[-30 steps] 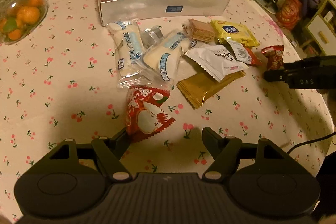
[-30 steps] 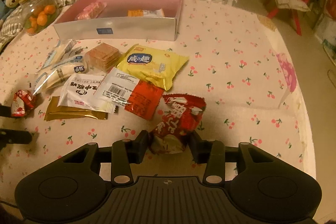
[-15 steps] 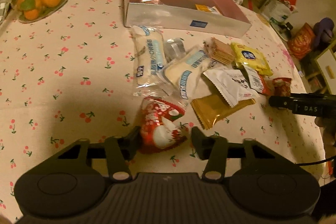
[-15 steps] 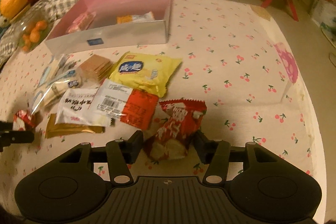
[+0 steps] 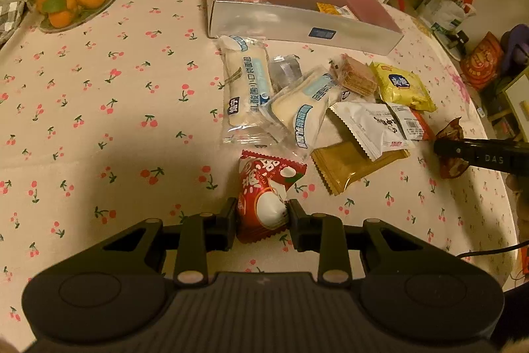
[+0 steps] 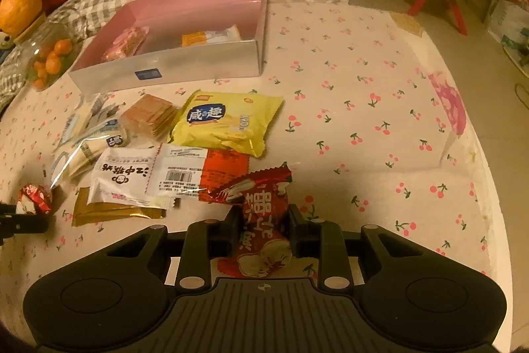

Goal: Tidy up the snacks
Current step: 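Grasp a red-and-white candy with the left tool while the right tool grasps a red candy packet, then carry both red candies into the silver box and open both tools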

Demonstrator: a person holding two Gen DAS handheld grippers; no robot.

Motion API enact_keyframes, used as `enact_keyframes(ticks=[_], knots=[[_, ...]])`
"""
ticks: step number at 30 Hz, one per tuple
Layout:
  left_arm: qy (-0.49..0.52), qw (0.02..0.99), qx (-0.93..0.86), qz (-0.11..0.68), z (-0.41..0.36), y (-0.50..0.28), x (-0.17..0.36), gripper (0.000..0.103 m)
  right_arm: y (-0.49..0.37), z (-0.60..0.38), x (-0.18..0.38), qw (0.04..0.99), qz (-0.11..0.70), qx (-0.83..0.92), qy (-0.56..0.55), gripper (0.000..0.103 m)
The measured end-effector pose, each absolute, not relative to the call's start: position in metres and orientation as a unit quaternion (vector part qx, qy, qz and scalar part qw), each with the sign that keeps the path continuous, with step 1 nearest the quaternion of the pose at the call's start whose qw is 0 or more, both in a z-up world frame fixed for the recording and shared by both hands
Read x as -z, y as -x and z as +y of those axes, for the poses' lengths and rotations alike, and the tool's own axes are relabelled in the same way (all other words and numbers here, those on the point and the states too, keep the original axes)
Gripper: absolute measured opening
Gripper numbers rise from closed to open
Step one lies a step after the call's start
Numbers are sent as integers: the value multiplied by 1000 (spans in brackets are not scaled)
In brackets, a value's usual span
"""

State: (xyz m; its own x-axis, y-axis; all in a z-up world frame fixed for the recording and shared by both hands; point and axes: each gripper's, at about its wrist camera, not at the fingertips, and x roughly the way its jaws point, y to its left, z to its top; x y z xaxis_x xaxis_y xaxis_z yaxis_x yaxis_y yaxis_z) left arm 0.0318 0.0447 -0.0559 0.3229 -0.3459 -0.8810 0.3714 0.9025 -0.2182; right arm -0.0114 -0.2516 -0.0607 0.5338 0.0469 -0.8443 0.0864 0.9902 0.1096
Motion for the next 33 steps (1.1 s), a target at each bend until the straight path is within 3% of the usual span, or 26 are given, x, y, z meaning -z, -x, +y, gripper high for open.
enact_keyframes(ticks=[33], knots=[[53,851,225,472,48,-51,-2,28,-4,-245,-8,906,410,2,-109,27]])
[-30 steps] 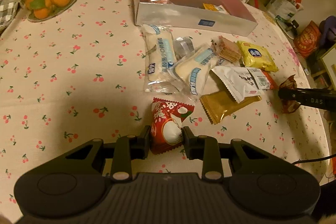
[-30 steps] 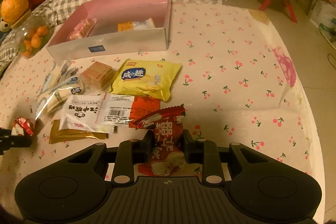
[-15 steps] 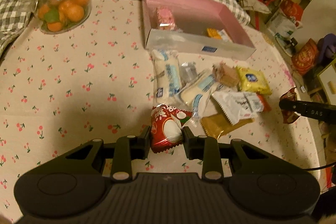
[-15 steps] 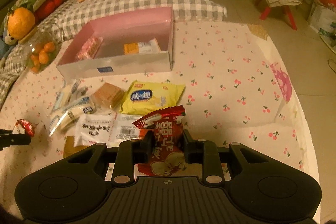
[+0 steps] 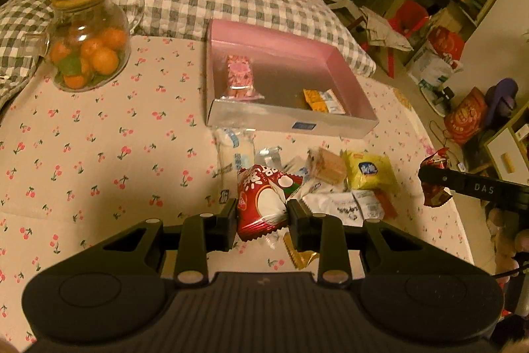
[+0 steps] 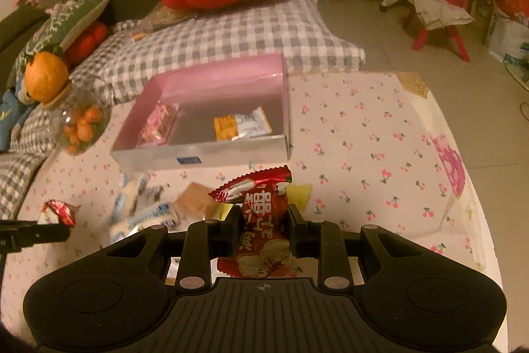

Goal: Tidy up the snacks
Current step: 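Carry both red candies into the silver box and open both tools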

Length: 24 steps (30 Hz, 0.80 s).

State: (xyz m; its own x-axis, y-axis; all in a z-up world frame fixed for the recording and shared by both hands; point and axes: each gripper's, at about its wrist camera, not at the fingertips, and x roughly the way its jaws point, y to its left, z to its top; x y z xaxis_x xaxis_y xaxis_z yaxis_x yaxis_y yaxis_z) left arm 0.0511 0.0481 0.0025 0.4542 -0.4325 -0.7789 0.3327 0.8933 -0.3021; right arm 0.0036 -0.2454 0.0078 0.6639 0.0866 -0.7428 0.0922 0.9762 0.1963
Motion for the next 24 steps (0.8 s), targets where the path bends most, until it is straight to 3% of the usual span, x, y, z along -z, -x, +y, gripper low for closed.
enact_keyframes(ticks=[24], knots=[[57,877,216,426,5,-110,-15,28,-62,-230,-27,915,382,-8,-131,27]])
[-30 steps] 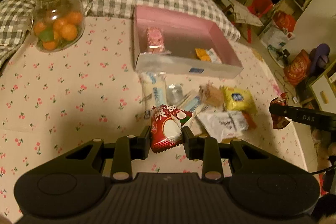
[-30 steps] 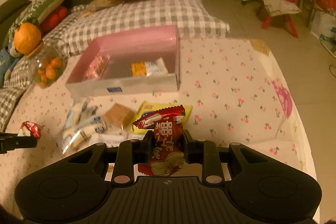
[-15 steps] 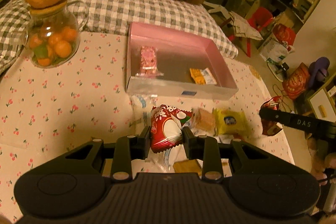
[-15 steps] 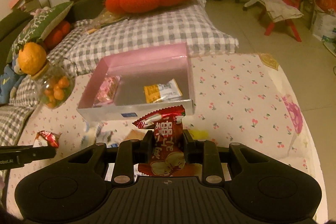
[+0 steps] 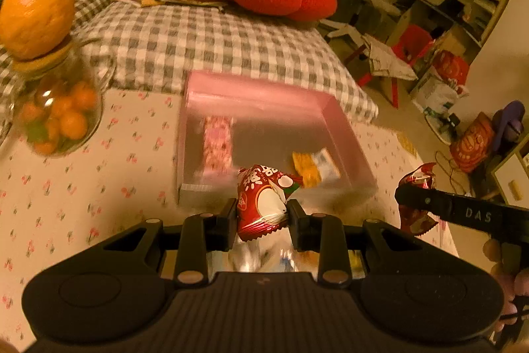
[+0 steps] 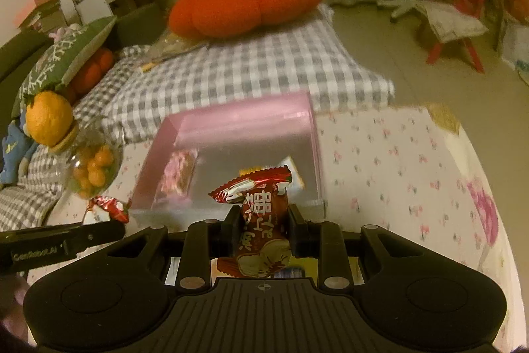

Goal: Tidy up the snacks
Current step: 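Carry both red candies into the silver box and open both tools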

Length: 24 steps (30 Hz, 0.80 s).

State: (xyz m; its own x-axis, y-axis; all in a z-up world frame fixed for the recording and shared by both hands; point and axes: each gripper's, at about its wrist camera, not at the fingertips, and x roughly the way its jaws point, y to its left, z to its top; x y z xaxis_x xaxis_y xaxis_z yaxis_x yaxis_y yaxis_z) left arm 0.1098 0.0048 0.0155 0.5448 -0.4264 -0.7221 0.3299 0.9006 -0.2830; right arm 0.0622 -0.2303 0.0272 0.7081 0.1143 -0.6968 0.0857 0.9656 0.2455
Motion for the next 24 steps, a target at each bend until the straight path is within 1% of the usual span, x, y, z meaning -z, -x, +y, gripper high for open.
enact_keyframes(ticks=[5,14,24], knots=[[59,882,219,414,-2,-131,-12,28,-87,-238,-28,914,376,-6,-150,27],[75,882,201,420,-13,-173,6,28,-143,-257,-10,902,383,-6,-198,27],[67,875,203,434,-44,-202,30,29,-191,-249,18,905,398,-11,-151,27]])
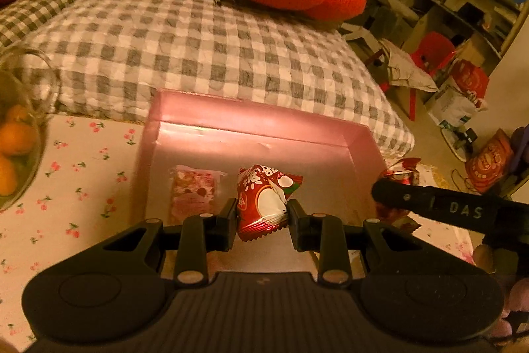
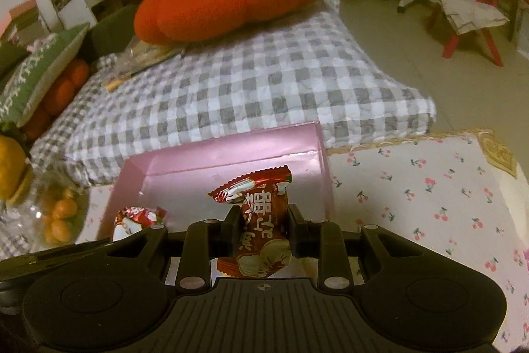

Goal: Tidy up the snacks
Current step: 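Carry both red candies into the silver box and open both tools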

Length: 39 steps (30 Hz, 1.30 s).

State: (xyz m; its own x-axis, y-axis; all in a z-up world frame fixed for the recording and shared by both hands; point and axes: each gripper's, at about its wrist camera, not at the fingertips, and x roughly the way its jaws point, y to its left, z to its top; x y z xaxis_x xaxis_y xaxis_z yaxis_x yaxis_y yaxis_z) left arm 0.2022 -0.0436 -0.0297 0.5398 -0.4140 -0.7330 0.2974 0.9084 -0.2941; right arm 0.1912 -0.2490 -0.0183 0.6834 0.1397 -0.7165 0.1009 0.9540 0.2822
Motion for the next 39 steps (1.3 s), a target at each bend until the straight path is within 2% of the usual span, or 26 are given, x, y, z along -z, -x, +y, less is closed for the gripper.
enact_keyframes(ticks=[21,27,28,30,33,35,39], knots=[[19,885,201,419,-56,-217,46,28,-221,-250,43,905,408,-17,-121,30],[9,888,203,412,-61,-217,44,37,-219,-251,38,910,396,-16,-122,30],[10,889,203,411,-61,-216,43,39,-219,-251,37,910,396,-16,-124,32],[11,889,203,410,-60,-215,41,43,-217,-251,34,911,393,-14,-124,49],[11,892,203,404,-60,-211,36,56,-211,-250,28,915,386,-15,-120,66],[9,893,205,401,-58,-207,33,59,-207,-248,24,916,383,-18,-117,71],[9,893,205,399,-55,-198,25,68,-197,-245,14,919,380,-19,-106,75]])
